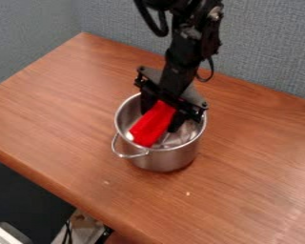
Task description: Put the red object in the metal pot
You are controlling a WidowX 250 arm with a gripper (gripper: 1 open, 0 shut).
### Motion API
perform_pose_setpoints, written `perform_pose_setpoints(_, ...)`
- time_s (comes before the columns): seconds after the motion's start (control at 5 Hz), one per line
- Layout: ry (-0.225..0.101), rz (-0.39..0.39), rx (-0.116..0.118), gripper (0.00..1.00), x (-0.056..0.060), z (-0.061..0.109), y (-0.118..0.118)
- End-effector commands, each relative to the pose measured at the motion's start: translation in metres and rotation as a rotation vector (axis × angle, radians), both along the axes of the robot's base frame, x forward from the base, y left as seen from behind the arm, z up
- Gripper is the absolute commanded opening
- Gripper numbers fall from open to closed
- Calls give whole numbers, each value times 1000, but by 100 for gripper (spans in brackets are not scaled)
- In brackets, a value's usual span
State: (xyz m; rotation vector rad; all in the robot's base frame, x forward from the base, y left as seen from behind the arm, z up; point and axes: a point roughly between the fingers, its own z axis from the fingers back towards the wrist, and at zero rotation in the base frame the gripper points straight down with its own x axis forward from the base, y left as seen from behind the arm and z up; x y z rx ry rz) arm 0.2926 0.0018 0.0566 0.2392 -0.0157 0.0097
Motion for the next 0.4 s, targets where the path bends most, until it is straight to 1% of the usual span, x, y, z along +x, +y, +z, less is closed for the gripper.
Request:
perform_pose_setpoints(0.0,-72,24,-1,0,-13,14,-9)
perform_pose_setpoints(0.2,-52,26,13,0,-9,11,-7)
